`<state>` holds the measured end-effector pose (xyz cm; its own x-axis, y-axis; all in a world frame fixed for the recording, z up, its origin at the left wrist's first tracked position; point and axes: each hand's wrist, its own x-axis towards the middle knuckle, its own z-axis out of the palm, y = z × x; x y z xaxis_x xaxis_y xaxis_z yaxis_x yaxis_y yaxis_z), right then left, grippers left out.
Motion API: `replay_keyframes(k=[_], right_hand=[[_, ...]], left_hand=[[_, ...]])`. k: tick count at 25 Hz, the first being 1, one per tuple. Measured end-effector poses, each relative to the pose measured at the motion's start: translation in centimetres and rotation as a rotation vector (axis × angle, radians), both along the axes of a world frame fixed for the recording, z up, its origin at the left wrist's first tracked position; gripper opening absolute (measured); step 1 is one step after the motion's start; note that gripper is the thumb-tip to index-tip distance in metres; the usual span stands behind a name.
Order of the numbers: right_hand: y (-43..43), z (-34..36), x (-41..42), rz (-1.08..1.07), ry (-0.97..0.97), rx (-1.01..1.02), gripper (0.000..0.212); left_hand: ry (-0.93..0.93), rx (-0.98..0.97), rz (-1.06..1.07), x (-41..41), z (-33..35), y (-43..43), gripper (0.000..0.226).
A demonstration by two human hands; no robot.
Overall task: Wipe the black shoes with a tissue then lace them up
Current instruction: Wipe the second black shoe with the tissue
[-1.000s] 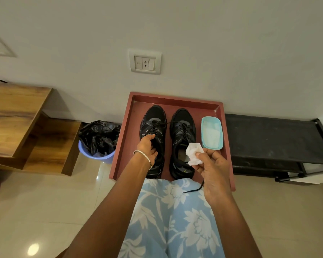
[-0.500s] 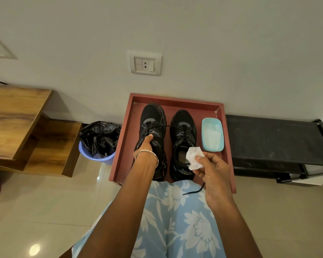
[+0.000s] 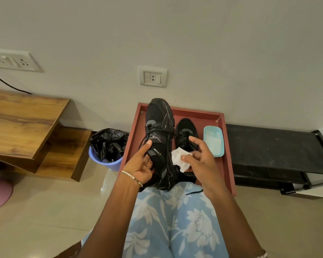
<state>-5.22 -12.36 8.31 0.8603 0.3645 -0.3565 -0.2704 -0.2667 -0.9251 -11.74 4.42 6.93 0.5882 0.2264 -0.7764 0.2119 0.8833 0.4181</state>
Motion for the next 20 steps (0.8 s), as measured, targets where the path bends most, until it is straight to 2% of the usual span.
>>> replay_keyframes(k=[2,4,8,13,16,18,20], right_hand=[[1.2,0.6,1.5,0.131,-0.057,-0.109,0.068],[2.3,1.5,2.8,0.229,-0.036,-0.155,0.07],[2.8,2.5,3.4,0.376,0.098,-0.161,0.021],[-0.5,3.2,3.3,-0.052,0.056,-0.164,0.015],[-3.6,4.1,2.5,-0.029,-0.099,-0.383,0.033],[-5.1,5.6,1.0,-0.046,-0.254,-0.469,0.045],[-5.6,7.9,-0.6,-0.093,-0.385,-0.416,0.037]], left_hand=[[-0.081,0.011,-0.006,-1.3,0.9,0.1,0.017],[-0.16,0.016,-0.023,-2.4,1.9,0.1,0.033],[-0.336,0.009,-0.011,-3.7,4.0,0.0,0.043],[-0.459,0.06,0.069,-4.9,6.2,0.9,0.046],[-0.495,0.092,0.123,-5.1,6.9,1.0,0.04],[-0.521,0.135,0.123,-5.4,7.8,0.7,0.045],[-0.531,0.181,0.094,-5.6,8.4,0.1,0.05]])
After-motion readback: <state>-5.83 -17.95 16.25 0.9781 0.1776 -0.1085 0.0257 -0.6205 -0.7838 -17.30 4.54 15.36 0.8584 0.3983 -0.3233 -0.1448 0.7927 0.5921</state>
